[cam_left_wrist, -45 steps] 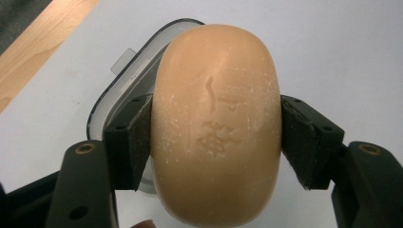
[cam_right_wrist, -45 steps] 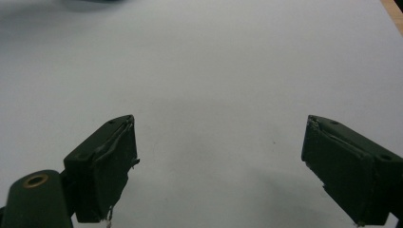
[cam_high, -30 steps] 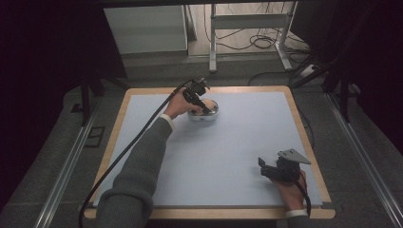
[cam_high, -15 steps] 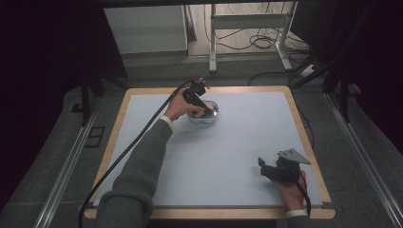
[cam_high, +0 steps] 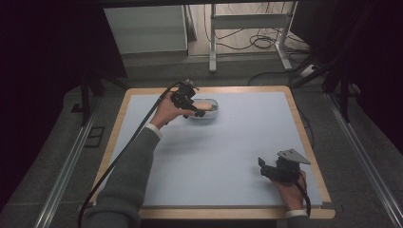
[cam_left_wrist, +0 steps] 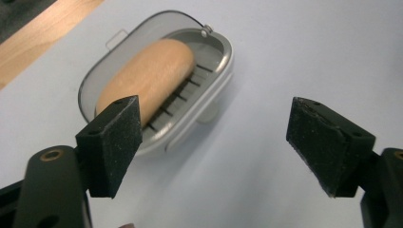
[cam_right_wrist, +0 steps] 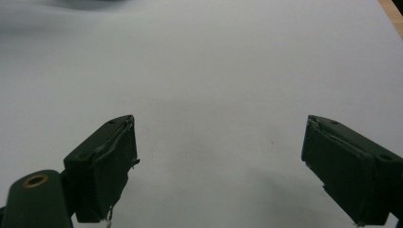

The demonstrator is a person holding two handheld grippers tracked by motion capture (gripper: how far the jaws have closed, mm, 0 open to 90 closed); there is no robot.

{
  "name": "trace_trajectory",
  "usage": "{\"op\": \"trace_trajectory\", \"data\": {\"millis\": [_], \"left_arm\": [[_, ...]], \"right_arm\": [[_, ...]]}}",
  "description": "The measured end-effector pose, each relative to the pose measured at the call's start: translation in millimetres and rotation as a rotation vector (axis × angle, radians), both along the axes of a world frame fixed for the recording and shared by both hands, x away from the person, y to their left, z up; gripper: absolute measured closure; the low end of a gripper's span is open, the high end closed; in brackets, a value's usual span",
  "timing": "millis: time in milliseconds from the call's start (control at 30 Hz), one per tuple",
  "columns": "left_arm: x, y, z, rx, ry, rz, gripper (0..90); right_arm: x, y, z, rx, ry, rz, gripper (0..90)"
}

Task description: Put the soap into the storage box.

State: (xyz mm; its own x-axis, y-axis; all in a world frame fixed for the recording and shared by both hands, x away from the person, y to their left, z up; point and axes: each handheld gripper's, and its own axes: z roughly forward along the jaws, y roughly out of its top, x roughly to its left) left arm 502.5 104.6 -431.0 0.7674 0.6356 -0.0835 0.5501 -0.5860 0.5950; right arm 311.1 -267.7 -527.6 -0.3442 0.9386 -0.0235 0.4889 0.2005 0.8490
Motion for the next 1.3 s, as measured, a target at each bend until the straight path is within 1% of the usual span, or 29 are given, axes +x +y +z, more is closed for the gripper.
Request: {"op": "trace_trajectory", "data": {"millis": [67,133,233,300,500,567,600,633,667,700,733,767,833,900,1000,1033,1067,1167,1233,1300], "left_arm": [[-9.2,5.8,0.0,-0.003,-0.008,0.007,19.1],[-19.5,10.7,-0.2,-0.021,-0.016,0.021,19.1],[-35.6,18.2,-0.2,-0.039,-0.033,0.022,19.0],[-46.1,23.0,-1.1,-0.054,-0.035,0.027,18.8],[-79.8,43.5,-9.0,-0.089,-0.047,0.06,17.8],[-92.5,51.4,-13.4,-0.102,-0.058,0.071,17.8],[-99.0,55.0,-15.8,-0.105,-0.058,0.073,17.8],[-105.6,58.9,-18.4,-0.105,-0.067,0.074,17.5],[-113.6,63.1,-21.9,-0.108,-0.07,0.084,17.6],[-118.4,65.3,-24.4,-0.116,-0.072,0.092,17.4],[-122.7,68.6,-26.4,-0.114,-0.073,0.092,17.2],[-129.2,73.5,-30.0,-0.121,-0.076,0.105,17.2],[-138.9,80.7,-36.0,-0.114,-0.077,0.12,17.2],[-147.9,88.4,-41.1,-0.121,-0.078,0.14,16.8],[-160.8,98.4,-48.9,-0.15,-0.073,0.162,16.7],[-160.8,98.4,-48.9,-0.15,-0.073,0.162,16.7],[-169.3,103.2,-55.1,-0.155,-0.072,0.178,16.7],[-181.4,109.9,-65.9,-0.164,-0.056,0.202,16.5],[-186.3,113.7,-70.6,-0.172,-0.049,0.21,16.5],[-189.6,119.0,-74.0,-0.169,-0.039,0.221,16.5]], "right_arm": [[-0.2,0.1,0.0,0.0,-0.001,0.0,11.6],[-0.2,-0.1,0.0,-0.002,-0.003,-0.001,11.6],[-0.3,0.1,0.0,-0.002,-0.004,-0.003,11.6],[-0.2,0.4,-0.1,-0.004,-0.004,-0.004,11.6],[-0.1,0.3,-0.1,-0.002,-0.001,-0.002,11.6],[0.0,0.4,-0.1,-0.003,0.0,-0.001,11.6],[0.0,0.4,-0.1,-0.004,0.0,-0.001,11.6],[0.0,0.6,-0.2,-0.005,-0.002,-0.002,11.6],[0.0,0.6,-0.2,-0.005,-0.002,-0.002,11.6],[0.0,0.6,-0.2,-0.005,-0.002,-0.003,11.6],[0.1,0.6,-0.2,-0.005,-0.002,-0.003,11.6],[0.1,0.6,-0.2,-0.006,-0.002,-0.003,11.6],[0.2,0.9,-0.3,-0.01,-0.002,-0.003,11.6],[0.2,1.2,-0.3,-0.013,-0.002,-0.003,11.6],[0.2,1.1,-0.3,-0.012,-0.002,-0.004,11.6],[0.2,1.1,-0.3,-0.012,-0.002,-0.004,11.6],[0.3,1.1,-0.3,-0.012,-0.001,-0.005,11.6],[0.3,1.1,-0.4,-0.013,-0.001,-0.006,11.6],[0.3,0.9,-0.3,-0.01,-0.001,-0.008,11.6],[0.3,0.8,-0.3,-0.008,0.0,-0.008,11.6]]}}
